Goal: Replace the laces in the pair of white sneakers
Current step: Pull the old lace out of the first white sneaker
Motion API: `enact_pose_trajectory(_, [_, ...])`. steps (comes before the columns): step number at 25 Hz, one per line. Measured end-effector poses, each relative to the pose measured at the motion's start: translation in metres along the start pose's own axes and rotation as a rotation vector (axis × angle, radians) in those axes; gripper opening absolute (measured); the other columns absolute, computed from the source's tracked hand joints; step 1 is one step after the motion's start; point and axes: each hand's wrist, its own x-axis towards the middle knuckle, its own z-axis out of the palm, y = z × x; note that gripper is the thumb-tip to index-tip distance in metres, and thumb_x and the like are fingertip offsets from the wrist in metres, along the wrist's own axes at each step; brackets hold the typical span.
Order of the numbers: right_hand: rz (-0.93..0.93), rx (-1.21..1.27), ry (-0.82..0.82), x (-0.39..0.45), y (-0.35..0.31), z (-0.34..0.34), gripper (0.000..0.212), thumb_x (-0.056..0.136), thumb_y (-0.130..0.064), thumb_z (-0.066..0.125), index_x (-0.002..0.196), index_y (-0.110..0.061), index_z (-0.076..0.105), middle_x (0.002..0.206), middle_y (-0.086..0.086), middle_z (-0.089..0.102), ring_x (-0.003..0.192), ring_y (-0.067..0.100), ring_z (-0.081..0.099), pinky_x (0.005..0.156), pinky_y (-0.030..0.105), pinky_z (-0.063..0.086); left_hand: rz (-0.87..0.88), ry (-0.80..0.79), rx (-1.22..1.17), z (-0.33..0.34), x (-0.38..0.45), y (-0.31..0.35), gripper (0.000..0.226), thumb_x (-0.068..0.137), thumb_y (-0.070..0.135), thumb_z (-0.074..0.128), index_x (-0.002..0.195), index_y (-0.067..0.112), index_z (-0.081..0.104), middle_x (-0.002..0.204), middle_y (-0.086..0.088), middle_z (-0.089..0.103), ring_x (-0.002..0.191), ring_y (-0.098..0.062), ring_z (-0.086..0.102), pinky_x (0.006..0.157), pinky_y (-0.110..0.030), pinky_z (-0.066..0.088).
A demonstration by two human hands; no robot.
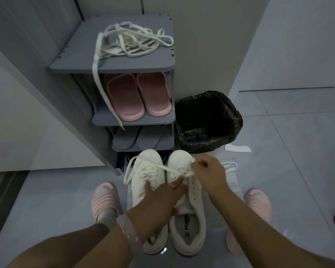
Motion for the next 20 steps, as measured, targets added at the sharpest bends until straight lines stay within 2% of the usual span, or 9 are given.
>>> enact_pose_trajectory(2, [0.022,0.185,0.088,0.011,-0.009,-0.017,0.016,0.083,-0.007,0.058,0.068,-0.012,0.057,0.066,-0.002,0.050,0.063,0.011,0.045,0.063,0.021,0.038,-0.011,-0.021,0.011,-0.003,-0.004,0.002,0.070,0.094,0.021,0.049,0.148,0.029,0.006,0.156,0.012,-0.015,0.143,-0.015,0.011,0.113,-0.061,0.004])
enact_pose_trajectory(3, [0.024,0.161,0.085,0.014,-0.010,-0.023,0.012,0.085,-0.009,0.057,0.074,-0.010,0.061,0.070,-0.002,0.052,0.066,0.010,0.046,0.066,0.024,0.040,-0.011,-0.025,0.016,-0.005,-0.007,0.002,0.070,0.094,0.022,0.048,0.148,0.029,0.004,0.156,0.011,-0.015,0.144,-0.015,0.010,0.114,-0.059,0.004])
enact_pose_trajectory(5, [0.063,0.021,-0.025,0.013,-0.005,-0.025,0.014,0.089,-0.018,0.057,0.081,-0.008,0.063,0.074,0.000,0.056,0.073,0.013,0.050,0.070,0.026,0.041,-0.021,-0.018,0.034,-0.009,-0.012,-0.001,0.071,0.095,0.026,0.046,0.148,0.030,-0.001,0.157,0.007,-0.015,0.145,-0.016,0.007,0.116,-0.055,0.004])
enact_pose_trajectory(7, [0.100,-0.128,-0.175,0.007,0.008,-0.014,0.020,0.088,-0.023,0.058,0.074,-0.010,0.056,0.070,-0.001,0.052,0.073,0.015,0.049,0.062,0.022,0.037,-0.058,-0.016,0.048,-0.010,-0.016,-0.004,0.073,0.096,0.033,0.044,0.148,0.030,-0.007,0.157,0.002,-0.015,0.145,-0.020,0.003,0.116,-0.054,0.003])
enact_pose_trajectory(9, [0.056,-0.297,-0.179,0.002,0.022,0.002,0.020,0.087,-0.017,0.056,0.070,-0.012,0.048,0.070,-0.002,0.049,0.073,0.015,0.047,0.055,0.020,0.032,-0.064,-0.015,0.025,-0.008,-0.016,-0.005,0.073,0.096,0.033,0.043,0.146,0.035,-0.009,0.157,0.002,-0.014,0.145,-0.020,0.001,0.115,-0.055,0.001])
enact_pose_trajectory(12, [-0.014,-0.211,-0.001,0.002,0.015,0.006,0.014,0.087,-0.008,0.055,0.073,-0.007,0.053,0.069,0.000,0.051,0.073,0.016,0.049,0.059,0.027,0.033,-0.041,-0.017,0.010,-0.004,-0.013,-0.004,0.070,0.096,0.028,0.044,0.146,0.038,-0.004,0.157,0.006,-0.011,0.145,-0.015,0.001,0.113,-0.059,-0.001])
enact_pose_trajectory(16, [-0.163,0.172,0.323,0.019,-0.021,-0.039,0.006,0.089,-0.009,0.058,0.083,-0.009,0.061,0.069,-0.005,0.055,0.063,0.000,0.051,0.058,0.009,0.039,-0.048,-0.022,0.007,-0.001,-0.010,-0.006,0.070,0.096,0.027,0.045,0.146,0.038,-0.003,0.157,0.008,-0.011,0.145,-0.013,-0.001,0.113,-0.059,-0.002])
enact_pose_trajectory(18, [0.004,0.191,0.211,0.019,-0.020,-0.046,0.004,0.088,-0.014,0.060,0.087,-0.011,0.063,0.076,-0.001,0.058,0.071,0.009,0.055,0.065,0.015,0.043,-0.046,-0.020,0.009,-0.001,-0.010,-0.007,0.070,0.097,0.027,0.043,0.146,0.038,-0.004,0.157,0.008,-0.012,0.145,-0.013,-0.001,0.113,-0.059,-0.002])
enact_pose_trajectory(20, [0.206,0.053,-0.048,0.010,-0.007,-0.030,0.011,0.088,-0.017,0.060,0.082,-0.009,0.064,0.078,0.005,0.060,0.074,0.019,0.055,0.068,0.027,0.043,-0.041,-0.019,-0.003,-0.003,-0.012,-0.006,0.068,0.097,0.026,0.041,0.146,0.038,-0.005,0.157,0.008,-0.011,0.145,-0.014,0.000,0.113,-0.058,-0.003])
